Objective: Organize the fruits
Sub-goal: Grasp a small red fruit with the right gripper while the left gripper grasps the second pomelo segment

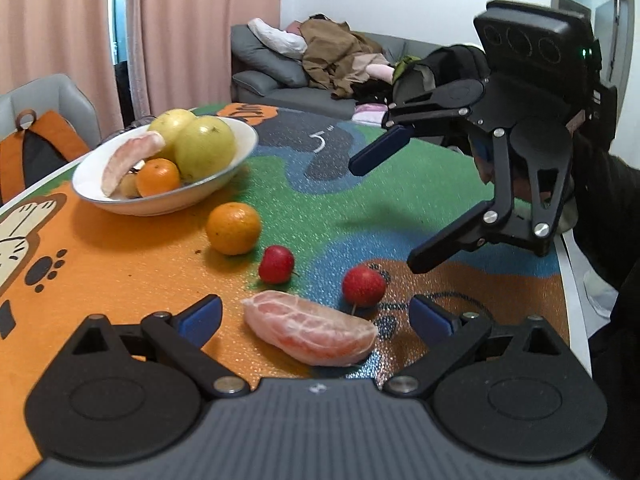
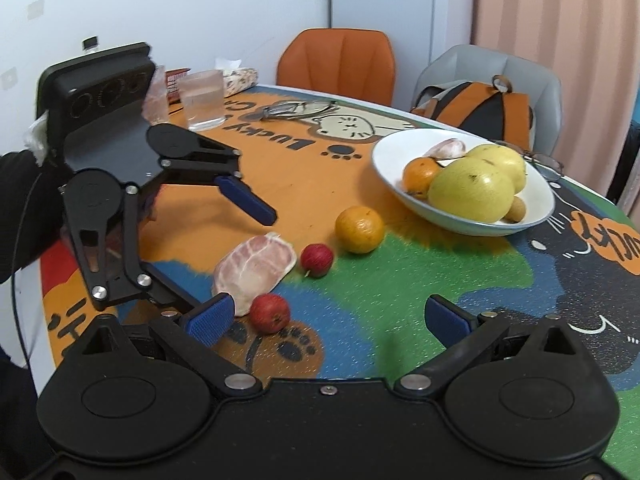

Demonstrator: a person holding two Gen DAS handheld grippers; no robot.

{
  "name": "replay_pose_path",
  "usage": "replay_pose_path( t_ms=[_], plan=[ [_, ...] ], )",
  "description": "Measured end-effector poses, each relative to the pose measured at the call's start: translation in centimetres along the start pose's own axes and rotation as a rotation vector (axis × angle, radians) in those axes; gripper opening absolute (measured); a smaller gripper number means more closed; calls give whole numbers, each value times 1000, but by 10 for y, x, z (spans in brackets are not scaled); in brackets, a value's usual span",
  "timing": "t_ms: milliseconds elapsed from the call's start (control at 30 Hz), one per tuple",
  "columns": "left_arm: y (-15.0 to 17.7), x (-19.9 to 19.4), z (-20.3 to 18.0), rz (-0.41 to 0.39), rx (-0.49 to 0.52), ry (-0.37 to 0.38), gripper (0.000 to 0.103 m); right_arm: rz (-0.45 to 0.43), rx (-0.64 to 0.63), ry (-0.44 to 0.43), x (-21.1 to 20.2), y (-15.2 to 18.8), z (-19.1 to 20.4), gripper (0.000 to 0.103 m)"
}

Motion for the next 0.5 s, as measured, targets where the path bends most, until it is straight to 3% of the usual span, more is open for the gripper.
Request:
replay_pose_path(
  t_ms=[300,500],
  plan=[
    [4,13,-3,49,57,4,96,68,-53,-64,12,5,11,62],
    [2,15,-1,46,53,7,92,69,-58,-90,16,5,15,55]
  ],
)
Point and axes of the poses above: each gripper's, at about its wrist camera, not at the fingertips, and x roughly the way its jaws point, z to its left, y to its underside, the point moved 1 cm from there along x, roughly the way its jaws point, and after that the axes turned 3 degrees about -z, right-handed, at the moved point
